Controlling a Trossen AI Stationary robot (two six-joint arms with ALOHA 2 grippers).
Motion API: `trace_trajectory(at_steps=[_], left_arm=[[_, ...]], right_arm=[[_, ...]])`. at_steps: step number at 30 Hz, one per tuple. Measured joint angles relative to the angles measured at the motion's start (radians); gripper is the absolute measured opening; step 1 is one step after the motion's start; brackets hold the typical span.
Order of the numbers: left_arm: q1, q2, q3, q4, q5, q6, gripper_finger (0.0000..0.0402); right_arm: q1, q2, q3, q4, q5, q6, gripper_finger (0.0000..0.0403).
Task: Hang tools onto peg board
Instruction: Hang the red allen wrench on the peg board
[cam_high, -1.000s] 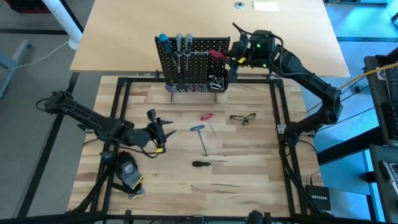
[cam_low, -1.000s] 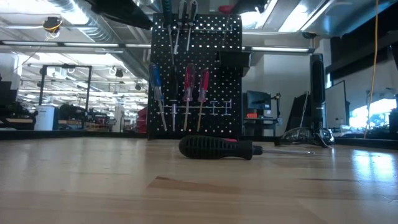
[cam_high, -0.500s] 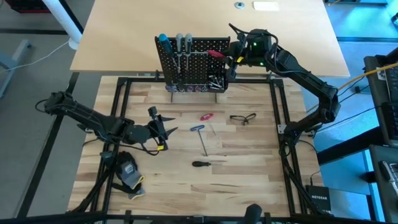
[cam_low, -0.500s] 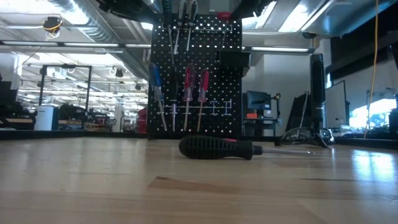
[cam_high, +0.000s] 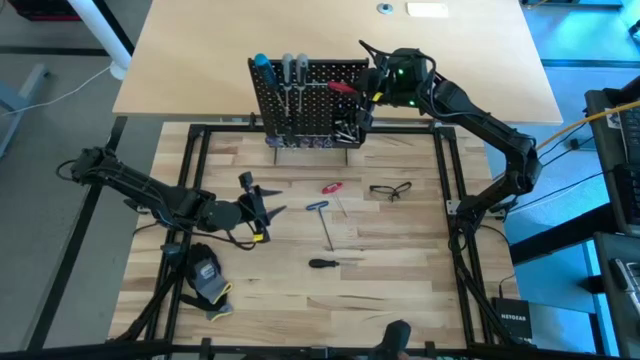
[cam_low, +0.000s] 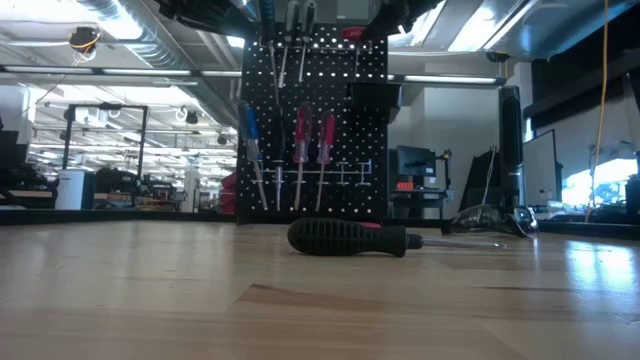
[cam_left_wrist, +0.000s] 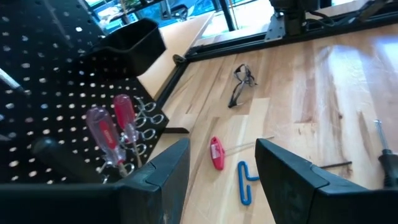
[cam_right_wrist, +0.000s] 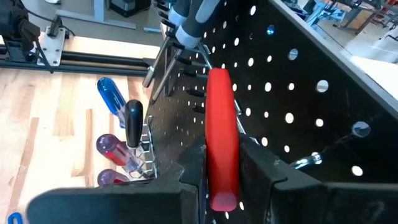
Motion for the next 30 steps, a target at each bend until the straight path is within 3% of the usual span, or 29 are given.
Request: trace_trajectory(at_steps=[13, 18, 22, 30], left_arm=[[0.000, 0.000, 0.000, 0.002, 0.021, -0.001, 0.0171], [0.000, 0.000, 0.000, 0.002, 0.023, -0.008, 0.0171], [0.000, 0.000, 0.000, 0.001, 0.023, -0.008, 0.0171], [0.004, 0.001, 0.000, 0.003, 0.030, -0.011, 0.0171]], right_arm=[[0.001, 0.002, -0.001, 0.011, 0.042, 0.025, 0.0065], [0.001, 0.004, 0.007, 0.009, 0.092, 0.177, 0.0065], [0.000, 0.005, 0.030, -0.027, 0.067, 0.257, 0.0065], [-0.002, 0.005, 0.084, -0.120, 0.062, 0.329, 0.0065]])
